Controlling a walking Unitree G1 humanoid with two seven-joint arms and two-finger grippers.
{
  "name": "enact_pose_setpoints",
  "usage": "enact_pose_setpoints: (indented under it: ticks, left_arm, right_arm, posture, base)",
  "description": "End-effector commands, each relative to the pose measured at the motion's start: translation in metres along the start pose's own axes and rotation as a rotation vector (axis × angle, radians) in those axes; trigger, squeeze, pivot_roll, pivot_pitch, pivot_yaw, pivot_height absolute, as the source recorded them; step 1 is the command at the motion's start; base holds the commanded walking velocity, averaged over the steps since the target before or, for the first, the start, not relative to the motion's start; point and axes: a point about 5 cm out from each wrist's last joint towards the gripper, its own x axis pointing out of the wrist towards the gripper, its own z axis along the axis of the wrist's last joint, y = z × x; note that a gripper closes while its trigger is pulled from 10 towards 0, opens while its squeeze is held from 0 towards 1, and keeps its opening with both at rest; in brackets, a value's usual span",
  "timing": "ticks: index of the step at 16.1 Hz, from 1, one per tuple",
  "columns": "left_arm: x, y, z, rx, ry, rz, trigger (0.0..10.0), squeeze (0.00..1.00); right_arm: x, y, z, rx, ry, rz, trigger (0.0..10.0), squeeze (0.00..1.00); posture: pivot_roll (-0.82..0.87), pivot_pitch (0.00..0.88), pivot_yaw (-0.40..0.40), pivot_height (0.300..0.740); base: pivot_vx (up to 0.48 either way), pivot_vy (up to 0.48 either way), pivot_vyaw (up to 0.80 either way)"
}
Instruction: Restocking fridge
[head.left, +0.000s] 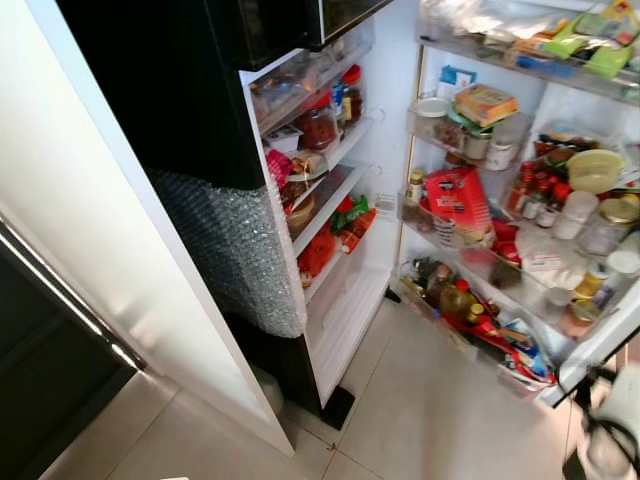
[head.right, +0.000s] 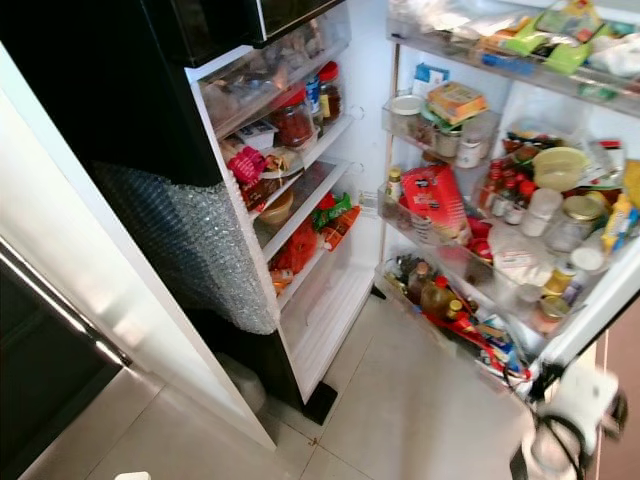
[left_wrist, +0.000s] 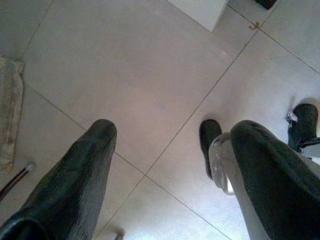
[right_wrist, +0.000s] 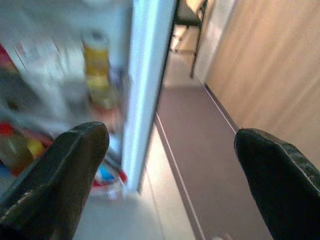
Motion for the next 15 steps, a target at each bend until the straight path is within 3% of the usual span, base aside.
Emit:
enact_pose_setpoints:
  ticks: [1,2,4,7,10,14,15]
  left_arm:
    - [-0.001,0.004,-0.002,-0.002,0.009,0.016,10.0,0.0]
    - [-0.001,0.004,-0.002,-0.005,0.007,0.017,10.0,0.0]
    - [-0.001,0.003,-0.002,-0.013,0.004,0.022,10.0,0.0]
    - [0.0,-0.001,-0.004,-0.056,0.004,0.033,10.0,0.0]
    - [0.0,-0.006,-0.007,-0.072,0.016,0.028,10.0,0.0]
    - [-0.001,-0.007,-0.009,-0.073,0.021,0.026,10.0,0.0]
    - [-0.001,-0.006,-0.009,-0.067,0.021,0.027,10.0,0.0]
  right_arm:
    - [-0.001,0.018,0.008,0.017,-0.029,0.082,10.0,0.0]
    - [-0.002,0.025,0.011,0.021,-0.034,0.11,10.0,0.0]
    - [-0.014,0.064,0.018,0.015,-0.047,0.332,10.0,0.0]
    - [-0.029,0.082,0.033,-0.01,-0.122,0.499,10.0,0.0]
    - [-0.027,0.073,0.043,-0.006,-0.161,0.428,10.0,0.0]
    - [-0.03,0.05,0.053,0.026,-0.183,0.201,10.0,0.0]
    - [-0.031,0.036,0.055,0.041,-0.188,0.109,10.0,0.0]
  posture:
    - [-0.16,0.0,0.099,0.74]
    - [-0.16,0.0,0.099,0.74]
    - [-0.16,0.0,0.09,0.74]
    - [-0.17,0.0,0.047,0.74]
    - [-0.17,0.0,0.031,0.74]
    - [-0.18,0.0,0.032,0.74]
    - [-0.19,0.0,0.041,0.74]
  base:
    - [0.0,0.0,0.0]
    - [0.0,0.0,0.0]
    - [0.0,0.0,0.0]
    - [0.0,0.0,0.0]
    - [0.0,0.0,0.0]
    - [0.0,0.0,0.0]
    - [0.0,0.0,0.0]
